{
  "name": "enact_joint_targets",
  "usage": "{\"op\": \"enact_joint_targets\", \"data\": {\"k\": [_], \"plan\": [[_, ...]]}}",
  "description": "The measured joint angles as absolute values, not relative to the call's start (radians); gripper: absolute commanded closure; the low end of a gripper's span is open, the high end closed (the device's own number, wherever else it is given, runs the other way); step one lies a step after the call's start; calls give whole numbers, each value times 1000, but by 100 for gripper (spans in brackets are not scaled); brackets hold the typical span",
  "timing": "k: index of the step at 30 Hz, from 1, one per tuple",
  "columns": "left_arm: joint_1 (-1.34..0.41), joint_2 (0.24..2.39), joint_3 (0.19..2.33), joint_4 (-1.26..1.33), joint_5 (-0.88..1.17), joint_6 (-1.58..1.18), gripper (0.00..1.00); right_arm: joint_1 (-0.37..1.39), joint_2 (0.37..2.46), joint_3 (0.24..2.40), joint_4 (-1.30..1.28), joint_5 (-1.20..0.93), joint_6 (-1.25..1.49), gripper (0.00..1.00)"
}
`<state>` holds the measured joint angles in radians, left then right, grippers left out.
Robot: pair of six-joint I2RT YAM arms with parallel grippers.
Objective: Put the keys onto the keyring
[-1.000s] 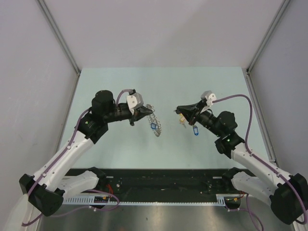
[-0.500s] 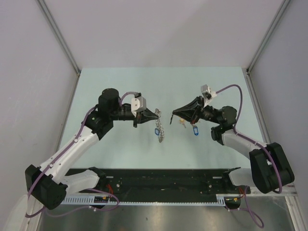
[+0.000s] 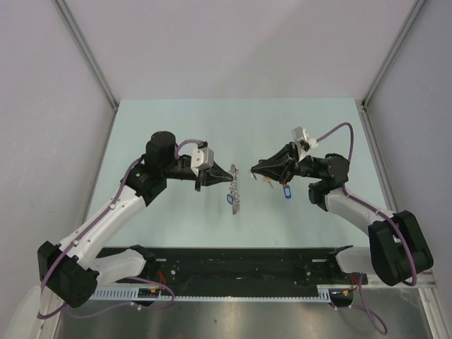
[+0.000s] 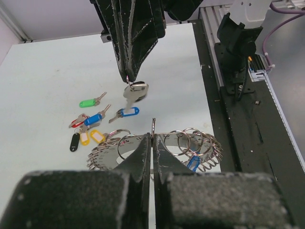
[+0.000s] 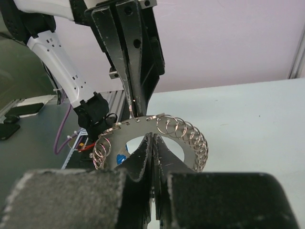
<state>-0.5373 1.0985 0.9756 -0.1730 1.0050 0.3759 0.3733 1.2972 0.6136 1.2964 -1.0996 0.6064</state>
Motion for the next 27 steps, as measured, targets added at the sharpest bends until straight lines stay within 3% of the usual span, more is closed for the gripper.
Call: {"op": "enact_joint_targets", "data": {"k": [9, 18, 27], "plan": [[-541, 1098, 976, -212, 1024, 428, 100, 438, 1266, 660, 1241, -1114, 481, 100], [-547, 1087, 974, -234, 1004, 456, 100, 530, 1155, 710, 864, -1080, 153, 100], [-556, 1035, 974, -300, 910, 532, 100, 547, 1147, 726, 680, -1076, 11, 100]]}}
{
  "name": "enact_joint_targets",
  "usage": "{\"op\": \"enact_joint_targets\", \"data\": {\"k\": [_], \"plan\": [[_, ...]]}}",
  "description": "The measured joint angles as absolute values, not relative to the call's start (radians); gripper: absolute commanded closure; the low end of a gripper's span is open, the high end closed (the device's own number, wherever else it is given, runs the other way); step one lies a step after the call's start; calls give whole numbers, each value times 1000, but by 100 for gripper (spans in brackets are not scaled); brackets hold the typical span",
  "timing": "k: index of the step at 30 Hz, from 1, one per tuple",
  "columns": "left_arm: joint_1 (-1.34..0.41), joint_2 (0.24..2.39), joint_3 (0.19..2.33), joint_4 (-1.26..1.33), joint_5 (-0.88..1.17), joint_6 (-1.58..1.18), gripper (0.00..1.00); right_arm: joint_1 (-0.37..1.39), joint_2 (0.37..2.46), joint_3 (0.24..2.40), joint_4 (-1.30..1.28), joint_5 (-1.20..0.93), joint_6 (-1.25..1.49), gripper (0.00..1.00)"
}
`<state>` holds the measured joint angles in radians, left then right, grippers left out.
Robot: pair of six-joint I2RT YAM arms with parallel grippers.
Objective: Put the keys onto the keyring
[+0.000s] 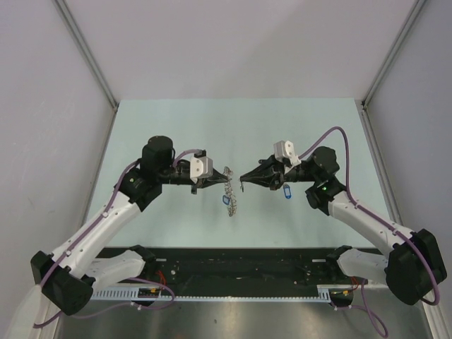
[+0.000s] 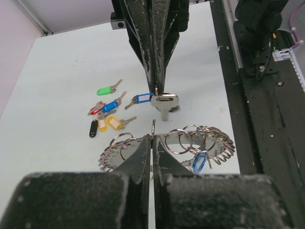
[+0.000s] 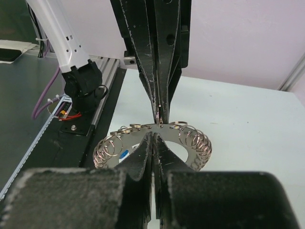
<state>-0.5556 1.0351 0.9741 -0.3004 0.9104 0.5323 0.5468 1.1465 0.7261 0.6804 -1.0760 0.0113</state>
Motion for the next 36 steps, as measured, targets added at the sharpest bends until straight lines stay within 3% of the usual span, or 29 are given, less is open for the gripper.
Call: {"op": "enact_joint_targets", "data": {"k": [36], "plan": [[-578, 1027, 948, -269, 868, 520, 100, 595, 1169, 760, 647, -1017, -54, 100]]}}
